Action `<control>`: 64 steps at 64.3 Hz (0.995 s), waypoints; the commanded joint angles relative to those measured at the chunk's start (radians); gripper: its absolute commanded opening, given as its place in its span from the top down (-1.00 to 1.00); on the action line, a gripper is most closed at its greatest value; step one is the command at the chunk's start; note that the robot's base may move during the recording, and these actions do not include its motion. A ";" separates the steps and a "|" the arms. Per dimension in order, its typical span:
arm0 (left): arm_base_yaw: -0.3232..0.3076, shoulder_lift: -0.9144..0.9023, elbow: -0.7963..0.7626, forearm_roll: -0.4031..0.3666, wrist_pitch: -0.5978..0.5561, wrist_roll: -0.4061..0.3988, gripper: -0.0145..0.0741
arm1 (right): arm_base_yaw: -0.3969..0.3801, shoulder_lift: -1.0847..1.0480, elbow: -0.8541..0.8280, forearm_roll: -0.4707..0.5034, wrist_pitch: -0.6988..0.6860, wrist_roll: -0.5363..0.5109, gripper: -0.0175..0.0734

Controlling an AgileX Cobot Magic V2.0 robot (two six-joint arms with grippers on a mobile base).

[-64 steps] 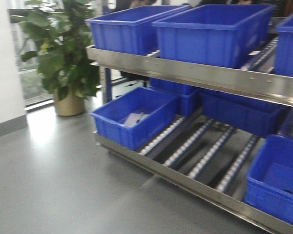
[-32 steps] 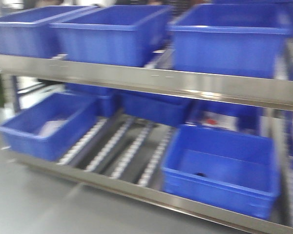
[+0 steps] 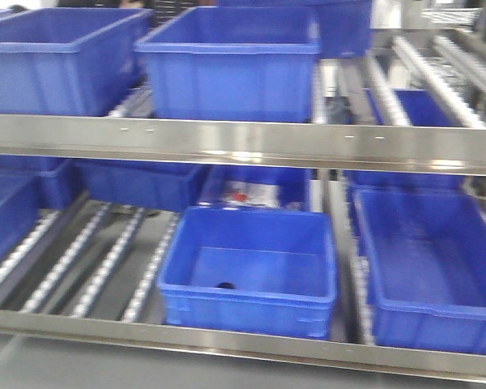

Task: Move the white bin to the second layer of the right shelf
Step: 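Hold the bin in the right gripper while turning toward the roller shelf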

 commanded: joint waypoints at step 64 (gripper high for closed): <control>-0.003 -0.018 0.028 -0.001 -0.083 -0.005 0.48 | -0.006 -0.002 -0.030 -0.005 -0.055 -0.003 0.47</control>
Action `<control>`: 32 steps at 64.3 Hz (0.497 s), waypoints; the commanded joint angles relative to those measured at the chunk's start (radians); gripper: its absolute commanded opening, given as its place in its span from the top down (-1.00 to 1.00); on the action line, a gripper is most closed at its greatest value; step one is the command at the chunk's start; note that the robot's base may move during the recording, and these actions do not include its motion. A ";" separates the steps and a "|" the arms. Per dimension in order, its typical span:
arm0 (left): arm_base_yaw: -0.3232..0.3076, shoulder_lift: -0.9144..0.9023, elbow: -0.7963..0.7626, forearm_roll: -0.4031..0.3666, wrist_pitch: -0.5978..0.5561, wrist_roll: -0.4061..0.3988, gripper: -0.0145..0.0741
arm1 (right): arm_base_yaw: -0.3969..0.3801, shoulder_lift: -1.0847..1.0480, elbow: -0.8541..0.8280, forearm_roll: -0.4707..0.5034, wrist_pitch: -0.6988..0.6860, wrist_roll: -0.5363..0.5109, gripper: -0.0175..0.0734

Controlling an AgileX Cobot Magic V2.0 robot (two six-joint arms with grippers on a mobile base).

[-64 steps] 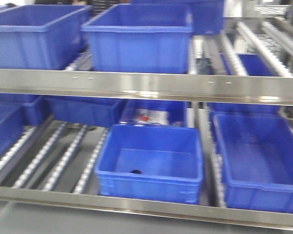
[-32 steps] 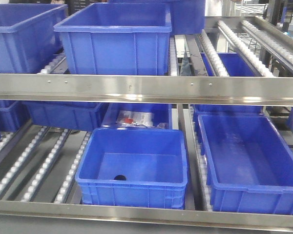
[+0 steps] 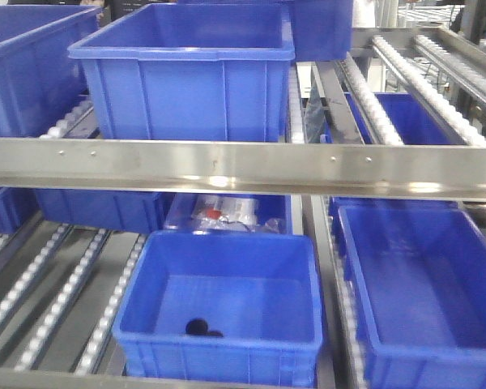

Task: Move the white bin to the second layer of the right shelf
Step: 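Hold the bin in the right gripper while turning toward the roller shelf, then drive up to the roller shelf holding the bin in the right gripper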

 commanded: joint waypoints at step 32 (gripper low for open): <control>-0.003 -0.018 0.028 -0.001 -0.083 -0.005 0.48 | -0.006 -0.002 -0.030 -0.005 -0.061 -0.003 0.47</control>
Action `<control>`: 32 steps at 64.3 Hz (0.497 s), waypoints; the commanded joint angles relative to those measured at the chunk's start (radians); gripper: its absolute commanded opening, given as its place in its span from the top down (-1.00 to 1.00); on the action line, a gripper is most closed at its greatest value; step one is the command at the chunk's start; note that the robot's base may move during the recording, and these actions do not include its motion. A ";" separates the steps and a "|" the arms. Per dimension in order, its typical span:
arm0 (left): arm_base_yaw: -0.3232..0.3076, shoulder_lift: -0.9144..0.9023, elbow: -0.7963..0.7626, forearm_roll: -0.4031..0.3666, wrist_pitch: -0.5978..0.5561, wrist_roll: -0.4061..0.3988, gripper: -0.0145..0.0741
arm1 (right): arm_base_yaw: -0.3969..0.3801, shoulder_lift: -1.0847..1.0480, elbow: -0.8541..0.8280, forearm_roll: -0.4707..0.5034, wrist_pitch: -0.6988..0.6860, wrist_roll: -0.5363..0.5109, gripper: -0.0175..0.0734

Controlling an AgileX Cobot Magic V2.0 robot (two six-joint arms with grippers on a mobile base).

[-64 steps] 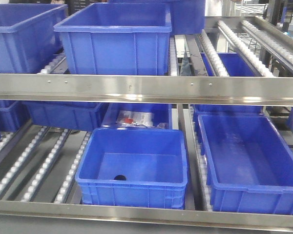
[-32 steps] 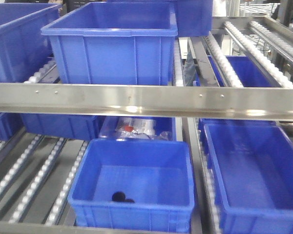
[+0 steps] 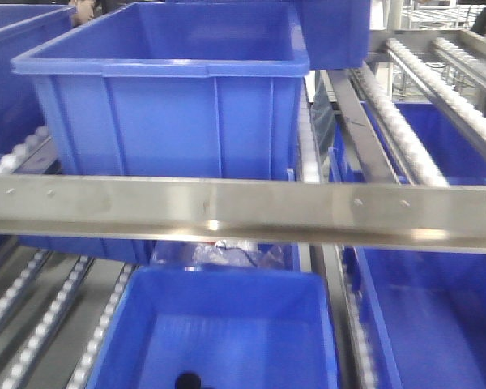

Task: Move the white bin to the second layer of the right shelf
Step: 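Drive up to the roller shelf holding the bin in the right gripper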

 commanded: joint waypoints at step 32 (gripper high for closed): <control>-0.003 -0.018 0.028 0.002 -0.083 -0.005 0.48 | -0.006 -0.002 -0.030 -0.005 -0.061 -0.003 0.47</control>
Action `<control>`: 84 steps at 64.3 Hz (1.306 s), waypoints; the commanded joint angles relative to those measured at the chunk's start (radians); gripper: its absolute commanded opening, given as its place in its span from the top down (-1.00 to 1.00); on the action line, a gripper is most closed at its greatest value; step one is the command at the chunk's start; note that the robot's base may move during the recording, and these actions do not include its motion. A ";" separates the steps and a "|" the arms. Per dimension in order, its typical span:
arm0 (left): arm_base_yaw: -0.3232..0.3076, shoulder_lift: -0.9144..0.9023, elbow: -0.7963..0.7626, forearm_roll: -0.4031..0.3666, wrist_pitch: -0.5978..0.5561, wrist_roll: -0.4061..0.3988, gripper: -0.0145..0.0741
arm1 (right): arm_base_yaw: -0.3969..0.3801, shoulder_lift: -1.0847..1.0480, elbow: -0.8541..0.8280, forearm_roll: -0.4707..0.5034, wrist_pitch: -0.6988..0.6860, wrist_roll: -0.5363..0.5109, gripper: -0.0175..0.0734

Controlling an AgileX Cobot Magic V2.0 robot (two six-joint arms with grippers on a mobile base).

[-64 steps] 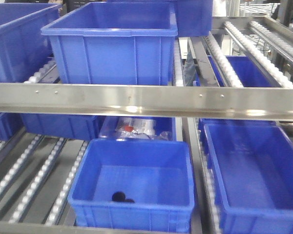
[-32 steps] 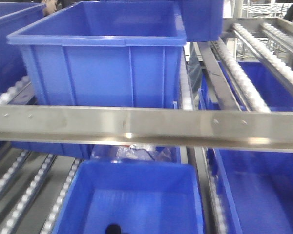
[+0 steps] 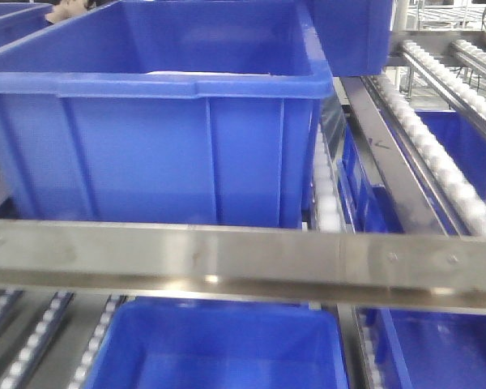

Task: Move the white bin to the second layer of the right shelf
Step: 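Drive up to the roller shelf holding the bin in the right gripper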

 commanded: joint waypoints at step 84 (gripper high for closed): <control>-0.003 -0.018 0.028 0.001 -0.083 -0.005 0.48 | -0.006 -0.002 -0.030 -0.018 -0.141 -0.003 0.47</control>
